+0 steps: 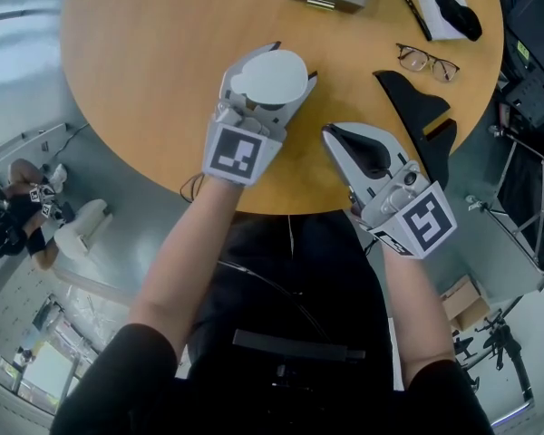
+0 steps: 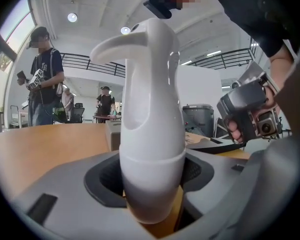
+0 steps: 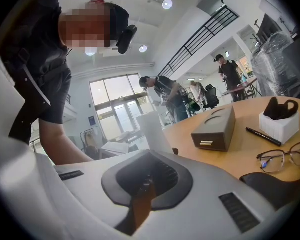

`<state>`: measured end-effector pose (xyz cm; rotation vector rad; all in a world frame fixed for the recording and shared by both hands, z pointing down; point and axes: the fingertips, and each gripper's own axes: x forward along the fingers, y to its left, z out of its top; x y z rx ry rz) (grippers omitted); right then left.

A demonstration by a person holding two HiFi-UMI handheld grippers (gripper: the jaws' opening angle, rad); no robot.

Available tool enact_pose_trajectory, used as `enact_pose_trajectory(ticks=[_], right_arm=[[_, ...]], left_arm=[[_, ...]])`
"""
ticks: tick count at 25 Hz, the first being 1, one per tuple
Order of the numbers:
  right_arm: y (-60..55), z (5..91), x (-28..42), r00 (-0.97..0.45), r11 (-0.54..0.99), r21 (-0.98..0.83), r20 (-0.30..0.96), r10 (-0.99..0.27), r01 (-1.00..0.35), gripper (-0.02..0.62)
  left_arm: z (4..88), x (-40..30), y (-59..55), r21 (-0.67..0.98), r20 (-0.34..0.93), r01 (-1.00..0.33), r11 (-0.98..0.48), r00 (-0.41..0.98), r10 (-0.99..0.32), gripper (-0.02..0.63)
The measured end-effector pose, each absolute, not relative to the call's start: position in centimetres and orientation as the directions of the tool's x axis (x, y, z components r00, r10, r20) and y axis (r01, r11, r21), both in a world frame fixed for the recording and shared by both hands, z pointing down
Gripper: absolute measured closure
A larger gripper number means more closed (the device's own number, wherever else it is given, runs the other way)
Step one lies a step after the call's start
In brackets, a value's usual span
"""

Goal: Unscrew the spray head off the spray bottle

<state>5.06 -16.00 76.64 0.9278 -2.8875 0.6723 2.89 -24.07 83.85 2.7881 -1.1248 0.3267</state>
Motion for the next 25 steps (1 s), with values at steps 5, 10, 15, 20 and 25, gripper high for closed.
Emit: enact_pose_trajectory(ticks=[5,10,15,20,25], right_arm=[[-15.9,74.9,4.9,-0.821,0.734,-0.38,0.157,-0.548,-0.563,0.588],[-15.7,70.8,4.6,-0.828,0.751,-0.36,0.139,-0.543,-0.553,0.588],[-15.8,64.4,4.5,-0.837,0.779,-0.32,0.101,-0.538,-0.54,0.588],[-15.1,57.6,3.7,-0.857,0.813,-0.278,0.086,-0.509,-0.511,0.588],[-12.5,50.2,3.3,-0.9,0.871,-0.228,0.102,-0.424,-0.436,0.586]], left_arm=[[81.4,2.3,-23.3,0.026,0.263,-0.682,-0.731,0.71,-0.653,0.31],[76.3,1.6,-22.0,-0.041,0.274,-0.653,-0.756,0.72,-0.637,0.311],[69.2,0.9,-20.9,-0.04,0.258,-0.634,-0.773,0.74,-0.621,0.311],[61.2,0.3,-19.6,-0.003,0.253,-0.598,-0.802,0.775,-0.579,0.311],[55.2,1.2,-17.0,0.072,0.289,-0.545,-0.835,0.813,-0.506,0.31]])
